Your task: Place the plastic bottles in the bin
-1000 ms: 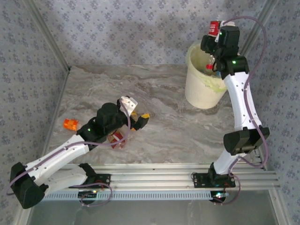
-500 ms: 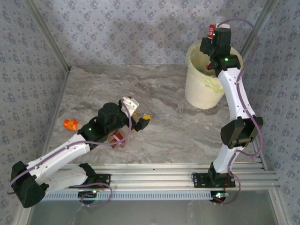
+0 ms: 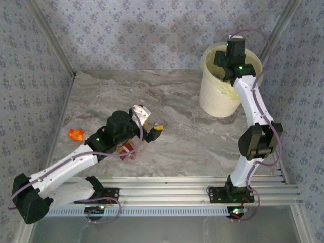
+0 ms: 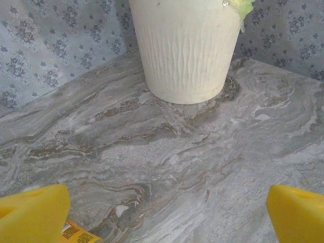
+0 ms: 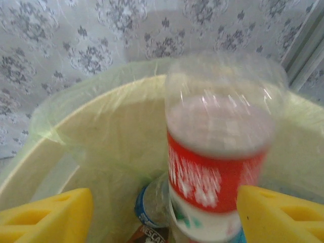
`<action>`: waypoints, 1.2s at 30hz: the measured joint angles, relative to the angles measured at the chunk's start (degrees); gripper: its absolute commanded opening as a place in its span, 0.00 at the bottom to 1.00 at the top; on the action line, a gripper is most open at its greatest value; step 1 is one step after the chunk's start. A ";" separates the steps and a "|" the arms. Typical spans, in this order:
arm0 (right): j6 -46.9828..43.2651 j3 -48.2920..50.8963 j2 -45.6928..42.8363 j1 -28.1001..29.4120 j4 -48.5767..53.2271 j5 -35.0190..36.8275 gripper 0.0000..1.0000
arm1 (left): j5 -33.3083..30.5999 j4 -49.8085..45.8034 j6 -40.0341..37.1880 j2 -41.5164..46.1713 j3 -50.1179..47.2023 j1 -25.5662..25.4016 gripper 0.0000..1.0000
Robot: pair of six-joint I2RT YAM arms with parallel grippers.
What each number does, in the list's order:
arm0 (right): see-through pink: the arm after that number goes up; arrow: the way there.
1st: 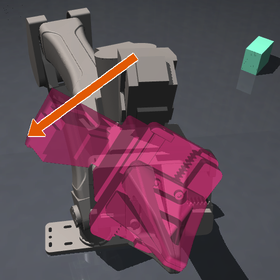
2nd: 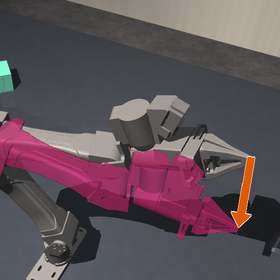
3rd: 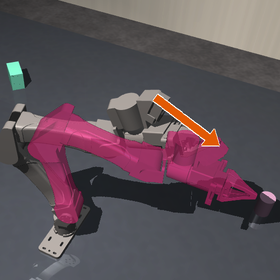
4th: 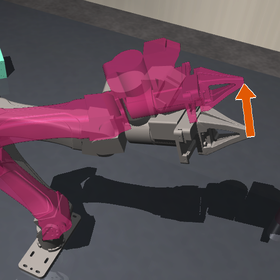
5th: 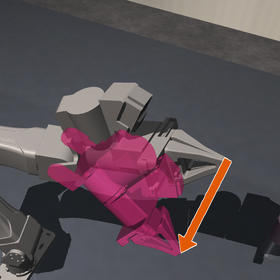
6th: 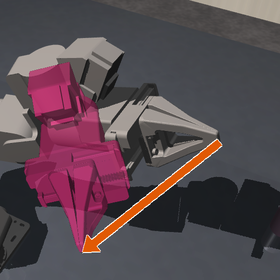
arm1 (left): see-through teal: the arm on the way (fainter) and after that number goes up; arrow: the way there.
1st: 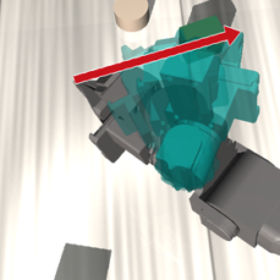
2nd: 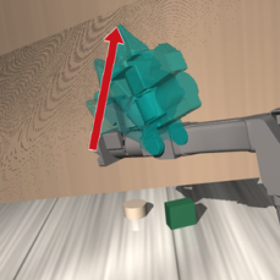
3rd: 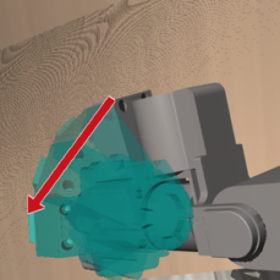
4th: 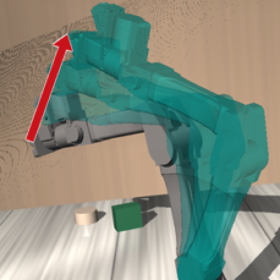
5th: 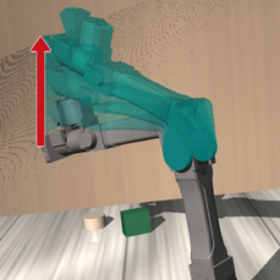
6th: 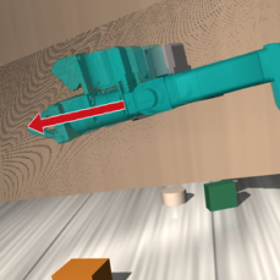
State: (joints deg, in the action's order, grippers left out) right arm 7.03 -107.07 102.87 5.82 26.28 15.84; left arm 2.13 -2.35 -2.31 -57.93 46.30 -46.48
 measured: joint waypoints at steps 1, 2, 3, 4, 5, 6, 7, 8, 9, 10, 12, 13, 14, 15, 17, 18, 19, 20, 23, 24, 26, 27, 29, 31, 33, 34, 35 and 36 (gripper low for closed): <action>0.00 0.63 0.00 -0.11 -0.02 -0.17 0.77 | 0.02 -0.11 0.00 0.00 0.00 0.00 0.99; 0.02 1.18 0.00 -0.17 -0.09 -0.24 0.78 | 0.02 -0.15 0.00 0.00 0.00 0.00 0.99; 0.02 1.66 0.00 -0.24 -0.09 -0.42 0.78 | 0.02 -0.20 0.00 0.00 0.02 0.00 1.00; 0.02 2.14 -0.02 -0.35 -0.22 -0.52 0.78 | 0.02 -0.26 0.00 0.00 0.02 0.00 1.00; 0.02 2.40 -0.02 -0.46 -0.22 -0.68 0.79 | 0.02 -0.33 0.00 0.00 0.02 0.00 1.00; 0.04 2.58 -0.02 -0.57 -0.24 -0.79 0.79 | 0.02 -0.46 0.00 0.00 0.02 0.00 1.00; 0.02 2.64 -0.09 -0.63 -0.22 -0.92 0.79 | 0.02 -0.48 0.00 0.00 0.02 0.00 1.00; 0.04 2.67 -0.13 -0.66 -0.22 -1.14 0.80 | 0.02 -0.50 0.00 0.00 0.02 0.00 1.00; 0.04 2.67 -0.31 -0.70 -0.22 -1.31 0.80 | 0.02 -0.48 0.00 0.00 0.02 0.00 1.00; 0.04 2.67 -0.61 -0.70 -0.22 -1.46 0.81 | 0.02 -0.50 0.00 0.00 0.02 0.00 1.00; 0.04 2.69 -1.40 -0.70 -0.15 -1.79 0.81 | 0.02 -0.55 0.00 0.00 0.02 0.00 1.00; 0.02 2.80 -2.16 -0.70 -0.17 -2.01 0.82 | 0.02 -0.57 0.00 0.00 0.02 0.00 1.00; 0.04 3.08 -2.95 -0.70 -0.20 -2.21 0.83 | 0.02 -0.59 0.00 0.00 0.02 0.00 1.00; 0.02 3.72 -4.20 -0.70 -0.17 -2.36 0.84 | 0.02 -0.61 0.00 0.00 0.02 0.00 1.00; 0.07 5.84 -7.41 -0.70 -0.13 -2.99 0.85 | 0.00 -0.63 0.00 0.00 0.02 0.00 1.00; 0.09 7.34 -9.60 -0.70 -0.17 -3.41 0.85 | 0.00 -0.63 0.02 0.00 0.02 0.00 1.00; 0.24 8.98 -11.78 -0.70 -0.20 -3.82 0.86 | 0.02 -0.63 0.04 0.00 0.02 0.00 1.00; 0.39 10.47 -13.81 -0.70 -0.15 -4.26 0.86 | 0.02 -0.63 0.04 0.00 0.02 0.00 1.00; 1.42 16.70 -21.75 -0.37 -0.55 -5.53 0.87 | 0.11 -0.61 0.33 -0.70 0.04 0.00 1.00; 1.77 18.64 -23.98 -0.17 -0.66 -5.84 0.88 | 0.20 -0.63 0.44 -1.09 0.04 0.00 1.00; 2.80 23.04 -29.35 0.68 -0.50 -6.71 0.88 | 0.17 -0.74 0.50 -1.99 0.04 0.00 1.00; 3.28 24.72 -31.39 1.22 -0.39 -7.15 0.88 | 0.04 -0.90 0.70 -2.29 0.09 0.00 1.00; 4.44 28.33 -35.89 2.73 0.28 -8.24 0.90 | -0.52 -2.27 1.38 -2.99 0.66 -0.02 1.00; 5.66 31.34 -39.74 4.37 1.31 -9.46 0.91 | -1.66 -4.09 2.38 -3.78 2.08 -0.11 1.00; 6.78 34.29 -43.34 5.97 2.47 -10.84 0.93 | -3.43 -6.47 4.72 -4.90 4.55 -0.13 1.00; 7.41 35.80 -45.13 6.73 3.26 -11.78 0.95 | -4.66 -8.07 6.54 -5.66 6.21 -0.13 1.00; 8.17 37.24 -46.73 7.30 3.82 -12.87 0.96 | -5.97 -10.01 8.41 -6.40 7.91 -0.13 1.00; 8.87 38.56 -48.09 7.74 4.24 -14.12 0.97 | -7.30 -12.11 10.36 -7.13 9.55 -0.13 1.00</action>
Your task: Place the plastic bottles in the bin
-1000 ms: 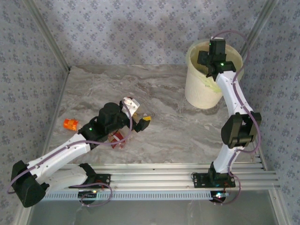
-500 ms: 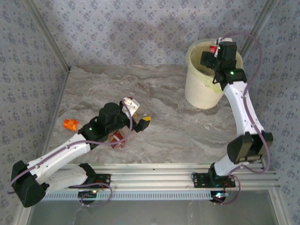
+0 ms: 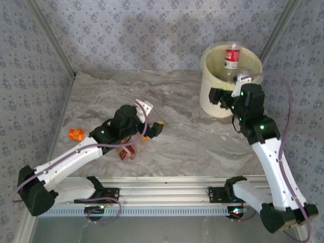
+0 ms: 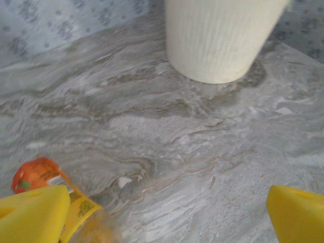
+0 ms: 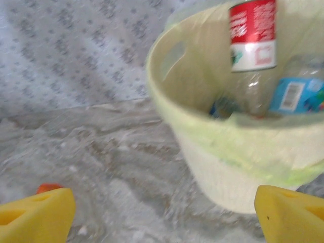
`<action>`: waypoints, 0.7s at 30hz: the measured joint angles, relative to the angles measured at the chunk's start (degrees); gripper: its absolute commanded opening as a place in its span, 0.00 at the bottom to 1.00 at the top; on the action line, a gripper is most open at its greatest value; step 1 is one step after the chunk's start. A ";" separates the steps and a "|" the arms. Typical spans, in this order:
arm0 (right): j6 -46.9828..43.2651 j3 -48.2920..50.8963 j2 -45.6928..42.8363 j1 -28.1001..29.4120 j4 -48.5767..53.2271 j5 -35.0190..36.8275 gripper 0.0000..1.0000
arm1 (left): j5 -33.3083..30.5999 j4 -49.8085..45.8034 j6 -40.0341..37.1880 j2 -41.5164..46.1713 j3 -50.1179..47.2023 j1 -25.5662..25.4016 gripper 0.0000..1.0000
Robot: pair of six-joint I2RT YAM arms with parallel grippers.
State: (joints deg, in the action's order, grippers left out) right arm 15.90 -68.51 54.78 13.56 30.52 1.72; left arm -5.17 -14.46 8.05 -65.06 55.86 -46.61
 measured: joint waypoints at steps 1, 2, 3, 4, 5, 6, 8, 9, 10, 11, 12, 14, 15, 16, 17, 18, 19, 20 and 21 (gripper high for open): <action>0.76 1.66 -1.53 0.50 0.63 -1.57 0.99 | -1.53 -2.62 2.32 -0.90 1.99 0.00 1.00; 1.55 3.48 -2.97 0.96 1.09 -3.28 1.00 | -2.95 -5.33 4.52 -1.81 3.82 0.00 1.00; 2.32 4.94 -3.98 1.40 1.22 -4.68 1.00 | -4.04 -7.34 6.38 -2.54 5.07 0.02 1.00; 3.21 6.80 -5.03 1.99 1.31 -6.51 1.00 | -5.22 -9.66 8.55 -3.28 6.27 0.13 1.00; 4.15 8.55 -5.84 2.60 1.16 -8.22 1.00 | -6.03 -11.80 10.47 -3.85 7.06 0.33 1.00; 5.05 10.34 -6.49 3.15 0.85 -9.79 1.00 | -6.45 -13.64 12.15 -4.39 7.56 0.63 1.00; 7.19 15.04 -7.61 4.26 -0.70 -13.64 1.00 | -6.88 -17.59 16.02 -5.66 8.33 1.88 1.00; 8.00 17.00 -7.82 4.70 -1.68 -15.13 1.00 | -6.82 -19.04 17.59 -6.36 8.57 2.75 1.00; 8.94 19.15 -7.89 5.18 -2.73 -16.74 1.00 | -6.71 -20.63 19.34 -7.30 8.79 3.96 1.00; 9.88 21.49 -7.80 5.90 -3.96 -18.27 1.00 | -6.62 -21.81 20.74 -8.28 9.01 5.05 1.00; 10.40 22.93 -7.65 6.62 -4.50 -19.17 1.00 | -6.56 -22.80 21.92 -9.22 9.16 6.03 1.00; 11.26 25.57 -7.43 8.74 -5.51 -20.46 1.00 | -6.38 -24.74 23.78 -11.32 9.79 8.02 1.00; 11.56 26.32 -7.41 9.57 -5.75 -20.83 1.00 | -6.25 -25.44 24.46 -12.35 10.23 8.76 1.00; 11.80 27.10 -7.41 10.58 -6.32 -21.14 1.00 | -6.14 -26.40 24.98 -13.70 11.08 9.68 1.00; 12.02 27.74 -7.43 11.34 -6.97 -21.35 1.00 | -5.90 -26.99 25.38 -15.04 12.02 10.49 1.00; 12.26 28.41 -7.43 12.09 -7.78 -21.62 1.00 | -5.51 -27.43 25.70 -16.46 12.98 11.34 1.00; 12.57 29.18 -7.43 12.87 -8.57 -21.84 1.00 | -4.81 -27.52 25.94 -17.90 13.81 12.33 1.00; 12.90 29.90 -7.41 13.53 -9.29 -21.94 1.00 | -3.67 -27.56 26.08 -19.56 14.71 13.60 1.00; 13.18 30.51 -7.39 14.16 -9.70 -21.97 1.00 | -2.64 -27.41 26.10 -21.00 15.32 14.71 1.00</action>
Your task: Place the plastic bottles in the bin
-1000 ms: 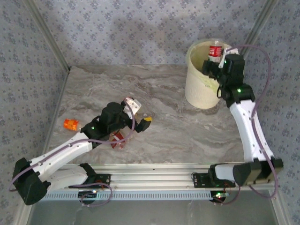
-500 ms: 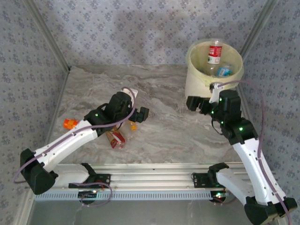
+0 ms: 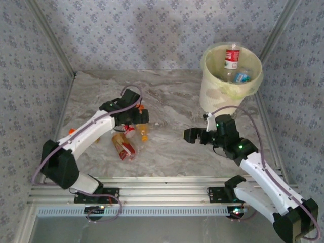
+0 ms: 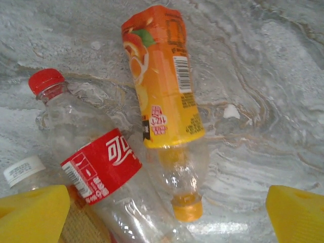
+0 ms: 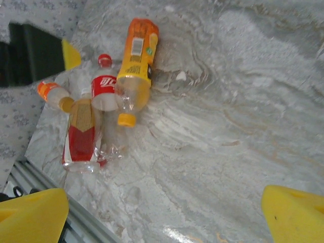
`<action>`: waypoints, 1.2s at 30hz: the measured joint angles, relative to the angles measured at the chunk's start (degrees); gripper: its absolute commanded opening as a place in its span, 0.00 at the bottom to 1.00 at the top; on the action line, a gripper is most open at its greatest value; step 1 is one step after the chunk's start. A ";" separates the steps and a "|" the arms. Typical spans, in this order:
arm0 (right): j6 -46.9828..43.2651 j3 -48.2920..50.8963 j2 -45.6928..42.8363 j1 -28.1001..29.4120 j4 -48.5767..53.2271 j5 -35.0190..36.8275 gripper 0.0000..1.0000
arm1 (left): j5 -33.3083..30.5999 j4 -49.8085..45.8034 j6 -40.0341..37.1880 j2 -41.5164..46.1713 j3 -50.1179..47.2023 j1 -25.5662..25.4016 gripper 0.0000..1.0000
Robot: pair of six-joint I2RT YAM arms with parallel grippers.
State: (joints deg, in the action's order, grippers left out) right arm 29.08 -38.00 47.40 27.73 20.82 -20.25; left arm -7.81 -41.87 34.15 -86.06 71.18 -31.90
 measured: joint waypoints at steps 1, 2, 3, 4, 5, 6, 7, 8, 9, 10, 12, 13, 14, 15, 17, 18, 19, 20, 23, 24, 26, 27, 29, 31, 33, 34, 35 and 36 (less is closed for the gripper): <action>0.22 0.66 0.09 0.79 -0.37 0.02 1.00 | 1.25 0.28 0.02 -1.77 0.61 1.36 1.00; 0.48 1.11 0.24 1.55 -0.68 0.04 1.00 | 2.34 0.74 0.00 -3.37 0.98 2.36 1.00; 0.61 1.44 0.37 2.19 -0.96 0.07 1.00 | 3.04 1.16 -0.02 -4.83 1.22 3.26 0.99; 0.81 1.68 0.55 2.82 -1.14 0.09 1.00 | 3.58 1.55 -0.07 -6.49 1.49 4.11 0.99; 1.03 1.81 0.68 3.41 -1.33 0.17 1.00 | 4.02 1.66 -0.28 -8.07 1.88 4.70 0.98; 1.18 1.86 0.85 3.89 -1.49 0.35 1.00 | 4.33 1.62 -0.55 -9.38 2.36 5.03 0.98; 1.40 1.86 1.05 4.33 -1.68 0.52 1.00 | 4.72 1.60 -0.90 -10.86 3.13 5.35 0.96; 1.49 1.86 1.31 4.74 -1.88 0.61 1.00 | 5.33 1.53 -1.42 -12.44 4.28 5.70 0.95; 1.60 1.86 1.60 5.03 -2.10 0.90 1.00 | 5.79 1.62 -1.81 -13.73 5.35 5.90 0.94; 1.64 1.86 2.10 5.33 -2.36 1.03 1.00 | 6.54 1.73 -2.40 -15.21 6.73 6.16 0.94; 1.79 1.86 3.15 5.90 -2.89 1.40 1.00 | 7.69 2.34 -3.28 -17.46 8.72 6.49 0.92; 1.84 1.86 3.80 6.25 -3.19 1.44 1.00 | 8.31 2.69 -3.67 -18.38 9.33 6.73 0.91; 1.86 1.86 4.44 6.62 -3.43 1.53 1.00 | 8.72 3.04 -4.13 -19.23 9.86 6.80 0.91; 1.97 1.86 4.98 7.02 -3.56 1.62 1.00 | 8.96 3.34 -4.33 -19.96 10.14 6.91 0.90; 2.03 1.86 6.01 7.93 -3.91 2.08 1.00 | 9.66 3.96 -4.79 -21.62 10.73 7.21 0.88; 2.03 1.86 6.43 8.26 -4.04 2.21 1.00 | 9.94 4.26 -4.94 -22.29 10.84 7.37 0.87; 2.03 1.86 6.91 8.70 -4.20 2.51 1.00 | 10.19 4.50 -5.14 -23.06 10.91 7.52 0.86; 2.03 1.86 7.41 9.07 -4.37 2.82 1.00 | 10.29 4.59 -5.20 -23.71 10.97 7.61 0.84; 2.05 1.84 8.68 9.88 -4.79 3.52 1.00 | 10.88 4.68 -5.66 -25.40 11.34 8.07 0.81; 2.05 1.84 9.01 10.03 -4.83 3.61 1.00 | 11.06 4.68 -5.70 -25.68 11.43 8.24 0.80; 2.08 1.68 9.73 10.45 -4.85 4.07 1.00 | 11.30 4.79 -6.05 -25.81 11.45 8.37 0.79; 2.08 1.55 10.03 10.62 -4.85 4.37 1.00 | 11.45 4.81 -6.12 -25.81 11.54 8.48 0.77; 2.08 1.18 10.67 11.06 -4.85 4.85 1.00 | 11.50 5.22 -6.29 -25.81 11.72 8.66 0.75; 2.10 0.98 10.95 11.41 -4.92 5.18 1.00 | 11.67 5.64 -6.49 -25.81 11.72 8.72 0.74; 2.10 0.94 11.17 11.67 -5.18 5.55 1.00 | 12.17 5.97 -6.49 -25.81 11.72 8.94 0.72; 2.10 0.92 11.32 11.72 -5.27 5.81 1.00 | 12.52 6.08 -6.49 -25.81 11.72 9.03 0.72; 2.19 0.87 11.47 11.80 -5.27 5.97 1.00 | 12.83 6.16 -6.49 -25.81 11.72 9.18 0.71; 2.25 0.87 11.63 11.87 -5.33 6.05 1.00 | 13.14 6.16 -6.49 -25.81 11.72 9.33 0.71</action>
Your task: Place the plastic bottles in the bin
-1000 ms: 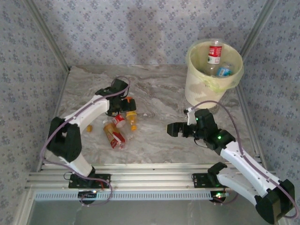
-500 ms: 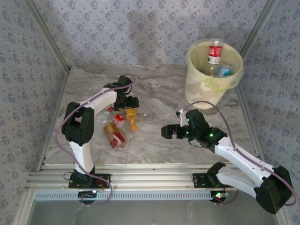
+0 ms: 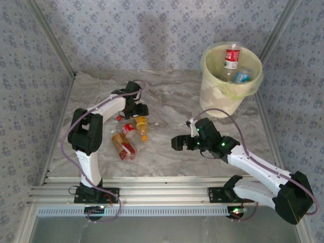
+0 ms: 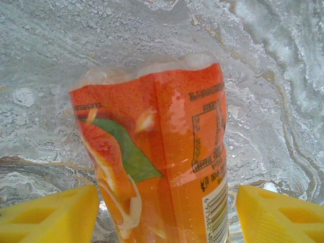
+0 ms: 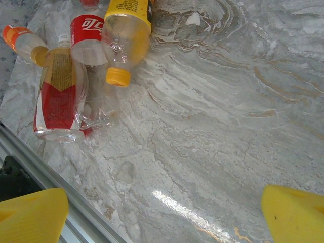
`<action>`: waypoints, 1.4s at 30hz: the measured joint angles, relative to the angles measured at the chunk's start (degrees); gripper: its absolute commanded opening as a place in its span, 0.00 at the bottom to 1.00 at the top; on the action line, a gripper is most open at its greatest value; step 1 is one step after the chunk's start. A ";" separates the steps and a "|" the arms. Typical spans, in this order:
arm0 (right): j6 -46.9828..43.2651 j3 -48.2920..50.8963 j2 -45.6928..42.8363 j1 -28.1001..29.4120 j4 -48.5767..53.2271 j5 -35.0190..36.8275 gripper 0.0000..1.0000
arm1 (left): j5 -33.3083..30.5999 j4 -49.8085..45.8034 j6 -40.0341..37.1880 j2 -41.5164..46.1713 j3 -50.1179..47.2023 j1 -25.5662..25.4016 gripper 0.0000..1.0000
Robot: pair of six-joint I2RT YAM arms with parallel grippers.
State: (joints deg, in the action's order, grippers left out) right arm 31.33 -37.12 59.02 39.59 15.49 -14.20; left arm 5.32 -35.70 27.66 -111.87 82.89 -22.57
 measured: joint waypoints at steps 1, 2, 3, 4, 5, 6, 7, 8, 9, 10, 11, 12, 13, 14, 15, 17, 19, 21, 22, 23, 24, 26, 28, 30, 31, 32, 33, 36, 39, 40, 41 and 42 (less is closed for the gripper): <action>0.00 0.00 0.07 0.11 -0.02 0.09 1.00 | 0.07 0.00 0.00 0.00 0.00 0.09 0.70; 0.02 0.00 0.17 0.22 -0.11 0.13 1.00 | 0.24 0.04 0.00 0.00 0.00 0.15 0.69; 0.15 -0.02 0.26 0.44 -0.22 0.28 1.00 | 0.33 0.07 0.02 0.00 0.00 0.37 0.68; 0.22 -0.02 0.33 0.59 -0.33 0.33 1.00 | 0.46 0.15 0.02 0.00 0.00 0.44 0.68; 0.26 -0.07 0.39 0.70 -0.37 0.46 1.00 | 0.57 0.31 0.00 0.00 0.00 0.46 0.68; 0.39 -0.13 0.46 0.83 -0.44 0.52 1.00 | 0.70 0.44 0.02 -0.02 0.00 0.52 0.68; 0.42 -0.22 0.55 0.85 -0.48 0.52 1.00 | 0.74 0.59 0.02 -0.02 0.00 0.57 0.67; 0.42 -0.33 0.68 0.85 -0.59 0.55 1.00 | 0.87 0.76 0.02 -0.02 0.00 0.57 0.67; 0.42 -0.33 0.79 0.90 -0.76 0.59 1.00 | 0.94 0.98 0.02 -0.07 0.00 0.57 0.68; 0.44 -0.39 0.90 0.92 -0.74 0.76 1.00 | 0.94 1.09 0.02 -0.11 0.00 0.57 0.68; 0.44 -0.44 0.98 0.96 -0.79 0.94 1.00 | 0.96 1.22 0.02 -0.15 0.00 0.57 0.69; 0.44 -0.44 1.03 1.03 -0.79 0.98 1.00 | 0.98 1.29 0.02 -0.28 0.00 0.57 0.69; 0.44 -0.44 1.03 1.07 -0.79 1.05 1.00 | 1.03 1.31 0.02 -0.39 0.00 0.57 0.69; 0.44 -0.44 1.03 1.09 -0.79 1.18 1.00 | 1.16 1.29 0.02 -0.61 0.00 0.57 0.69; 0.44 -0.44 1.03 1.11 -0.79 1.31 1.00 | 1.18 1.31 0.02 -0.81 0.00 0.57 0.69; 0.44 -0.46 1.03 1.11 -0.79 1.42 1.00 | 1.20 1.29 0.02 -1.22 0.00 0.57 0.69; 0.44 -0.50 1.03 1.11 -0.79 1.44 1.00 | 1.38 1.31 0.02 -1.73 0.00 0.57 0.69; 0.44 -0.52 1.03 1.14 -0.79 1.57 1.00 | 1.38 1.29 0.11 -2.01 0.00 0.57 0.66; 0.44 -0.52 1.03 1.14 -0.79 1.60 1.00 | 1.42 1.31 0.04 -2.05 0.00 0.57 0.64; 0.44 -0.52 1.05 1.16 -0.79 1.62 1.00 | 1.53 1.33 0.13 -2.05 0.02 0.57 0.61; 0.44 -0.52 1.05 1.18 -0.79 1.68 1.00 | 1.57 1.31 0.26 -2.05 0.09 0.57 0.59; 0.44 -0.52 1.05 1.22 -0.79 1.86 1.00 | 1.60 1.40 0.24 -2.05 0.13 0.57 0.58; 0.55 -0.52 1.05 1.22 -0.79 2.01 1.00 | 1.81 1.49 0.28 -2.05 0.22 0.57 0.59; 1.07 -0.57 1.16 1.18 -0.81 1.99 1.00 | 2.54 1.46 0.48 -2.05 0.31 0.57 0.59; 1.44 -0.63 1.31 1.01 -0.83 1.88 1.00 | 2.97 1.53 0.55 -2.05 0.33 0.57 0.59; 1.97 -0.68 1.49 0.74 -1.03 1.46 1.00 | 3.52 1.70 0.92 -2.01 0.33 0.57 0.59; 2.73 -0.74 1.70 0.31 -1.44 0.85 1.00 | 4.22 1.92 1.16 -1.92 0.33 0.57 0.59; 4.57 -1.31 2.36 -0.87 -2.91 -1.27 1.00 | 6.58 2.93 2.47 -1.14 0.33 0.55 0.59; 5.75 -3.32 3.82 -1.29 -4.22 -3.08 1.00 | 8.66 3.63 3.91 0.98 0.31 0.42 0.60; 5.95 -4.02 4.57 -1.38 -4.96 -3.72 1.00 | 9.16 4.07 4.50 2.14 0.24 0.22 0.60; 6.25 -4.52 5.27 -1.44 -5.66 -4.28 1.00 | 9.55 4.37 5.03 3.06 0.20 0.00 0.60; 6.67 -5.03 6.32 -1.55 -6.78 -4.90 1.00 | 10.12 4.74 5.57 4.35 0.17 -0.35 0.60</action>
State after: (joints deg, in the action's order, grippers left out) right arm 38.00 -42.15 65.34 38.04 8.71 -19.09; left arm 15.44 -30.96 33.23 -107.53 83.07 -22.92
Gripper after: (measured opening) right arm 0.998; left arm 0.597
